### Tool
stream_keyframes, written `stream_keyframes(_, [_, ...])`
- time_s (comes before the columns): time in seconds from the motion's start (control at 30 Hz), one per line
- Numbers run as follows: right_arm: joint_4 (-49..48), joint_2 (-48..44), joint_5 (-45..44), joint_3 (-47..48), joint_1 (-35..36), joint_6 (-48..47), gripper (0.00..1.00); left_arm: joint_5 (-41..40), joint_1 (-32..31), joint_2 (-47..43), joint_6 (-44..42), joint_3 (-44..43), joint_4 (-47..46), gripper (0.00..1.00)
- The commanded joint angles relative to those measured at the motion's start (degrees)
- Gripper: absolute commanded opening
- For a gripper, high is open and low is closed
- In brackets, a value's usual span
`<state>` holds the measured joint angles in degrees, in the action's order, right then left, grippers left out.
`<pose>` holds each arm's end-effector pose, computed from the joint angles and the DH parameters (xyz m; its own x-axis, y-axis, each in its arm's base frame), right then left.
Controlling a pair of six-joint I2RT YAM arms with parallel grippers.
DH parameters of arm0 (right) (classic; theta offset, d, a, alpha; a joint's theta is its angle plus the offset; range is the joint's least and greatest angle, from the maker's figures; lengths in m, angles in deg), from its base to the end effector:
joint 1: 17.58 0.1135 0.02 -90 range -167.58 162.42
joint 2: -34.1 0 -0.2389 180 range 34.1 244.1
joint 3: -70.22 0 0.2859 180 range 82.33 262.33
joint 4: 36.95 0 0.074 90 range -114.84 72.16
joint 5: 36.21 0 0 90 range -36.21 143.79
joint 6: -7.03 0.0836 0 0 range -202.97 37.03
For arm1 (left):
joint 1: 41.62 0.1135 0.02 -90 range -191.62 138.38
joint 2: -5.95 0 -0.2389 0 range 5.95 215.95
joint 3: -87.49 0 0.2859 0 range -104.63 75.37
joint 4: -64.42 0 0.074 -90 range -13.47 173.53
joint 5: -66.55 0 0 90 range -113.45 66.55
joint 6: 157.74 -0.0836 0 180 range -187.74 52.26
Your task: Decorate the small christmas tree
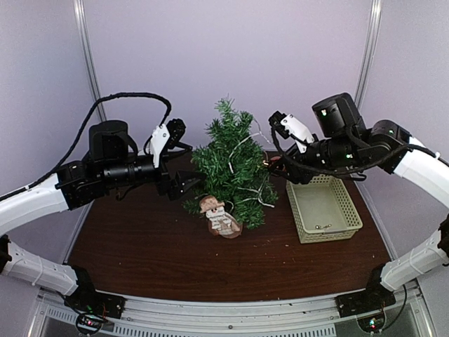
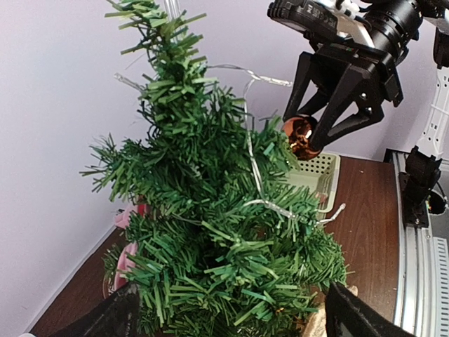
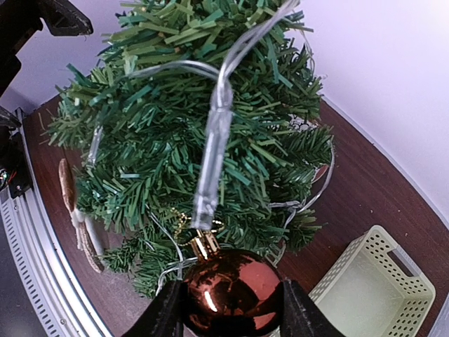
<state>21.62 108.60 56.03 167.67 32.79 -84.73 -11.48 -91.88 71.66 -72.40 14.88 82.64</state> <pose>0.2191 0.2697 0.3634 -0.3470 -0.4672 -0.8132 -0.8009 0.5988 -0.0022 0.2157 -0.2866 0.3350 -0.0534 0.1885 -0.9806 0.8895 0.4552 0.0391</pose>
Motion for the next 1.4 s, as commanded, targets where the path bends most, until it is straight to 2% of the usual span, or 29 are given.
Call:
stream_keyframes(0.0, [-1.77,0.21,3.27,0.28,-0.18,-0.65,0.4,-0.63,-0.18,-0.42,-0.78,-1.0,-1.81,0.91])
stream_keyframes(0.17, [-1.96,0.68,4.21,1.06,-0.18,-0.88,0.4,-0.67,-0.19,-0.52,-0.86,-0.94,-1.81,0.91])
stream_keyframes(0.57, [0.76,1.56,-1.85,0.43,-0.19,-1.62,0.41,-0.99,-0.16,-0.85,-1.02,-0.86,-1.45,0.91])
stream_keyframes(1.1, [0.0,1.83,-0.61,0.63,-0.18,-1.58,0.42,-0.09,-1.69,-1.5,-3.12,-0.95,-1.72,0.91])
stream_keyframes(1.3, [-0.11,1.35,-0.48,0.36,-0.18,-1.49,0.42,-8.92,-11.31,-1.18,-15.01,-3.14,-2.39,0.72])
stream_keyframes(1.37, [-0.27,1.37,-0.54,0.38,-0.18,-1.64,0.42,-10.37,-14.11,0.11,-19.3,-3.89,-2.48,0.61])
